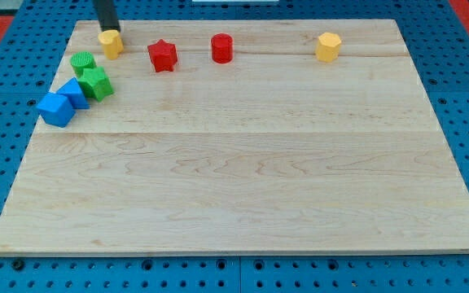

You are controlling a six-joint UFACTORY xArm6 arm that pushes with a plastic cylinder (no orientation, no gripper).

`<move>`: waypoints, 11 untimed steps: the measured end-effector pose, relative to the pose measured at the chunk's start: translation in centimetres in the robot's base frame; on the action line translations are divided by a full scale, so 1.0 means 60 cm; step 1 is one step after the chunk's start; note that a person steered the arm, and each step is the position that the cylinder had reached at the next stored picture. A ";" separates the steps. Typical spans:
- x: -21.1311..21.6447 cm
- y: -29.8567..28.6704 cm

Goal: Push the red star towards the down of the board

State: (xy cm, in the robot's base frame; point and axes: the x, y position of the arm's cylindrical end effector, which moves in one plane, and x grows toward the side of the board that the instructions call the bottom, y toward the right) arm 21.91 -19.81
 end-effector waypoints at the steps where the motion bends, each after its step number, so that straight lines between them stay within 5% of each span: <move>1: 0.017 0.058; 3: 0.080 0.140; 4: 0.209 0.141; 5: 0.195 0.159; 7: 0.427 0.163; 8: 0.479 0.134; 10: 0.358 0.171; 11: 0.381 0.132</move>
